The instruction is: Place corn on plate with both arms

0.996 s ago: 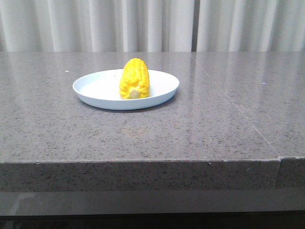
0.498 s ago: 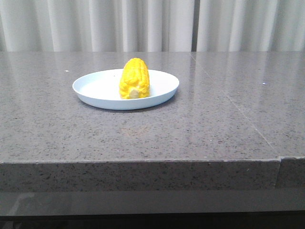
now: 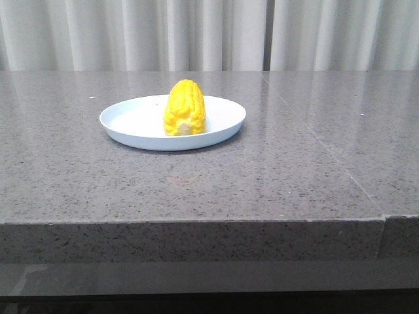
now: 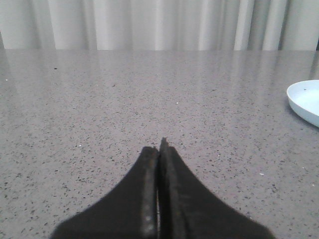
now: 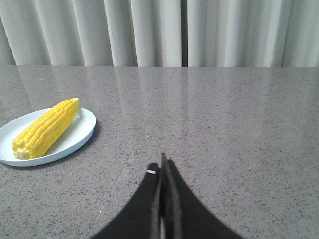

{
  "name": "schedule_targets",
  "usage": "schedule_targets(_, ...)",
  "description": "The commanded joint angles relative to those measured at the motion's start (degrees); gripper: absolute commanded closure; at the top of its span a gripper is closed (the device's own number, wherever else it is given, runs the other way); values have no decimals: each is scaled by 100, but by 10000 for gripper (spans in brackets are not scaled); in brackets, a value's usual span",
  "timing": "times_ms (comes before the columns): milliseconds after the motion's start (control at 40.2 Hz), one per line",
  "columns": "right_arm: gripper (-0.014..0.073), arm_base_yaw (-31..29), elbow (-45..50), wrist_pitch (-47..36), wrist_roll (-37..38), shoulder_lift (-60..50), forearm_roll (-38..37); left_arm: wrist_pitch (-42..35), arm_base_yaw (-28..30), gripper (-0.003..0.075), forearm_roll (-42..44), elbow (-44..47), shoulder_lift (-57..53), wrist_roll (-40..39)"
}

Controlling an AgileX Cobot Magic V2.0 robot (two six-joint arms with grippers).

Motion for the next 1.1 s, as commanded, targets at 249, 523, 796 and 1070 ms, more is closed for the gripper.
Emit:
schedule_targets(249,662,-45,-75,-513,-55,67,-227,-436,10,741,0,11,-119,-10)
schedule_targets(523,662,-725,1044,-1301,-1665,-246,1376,-436,10,741,0,11,-119,-10)
schedule_targets(796,662,-1860,1963,-1795,-2077,-534,1981,-436,10,740,0,11,-108,-10)
schedule_targets(1070,662,-2062,2104,-1958,-2090,-534,2005,-436,10,740,0,11,-108,-10)
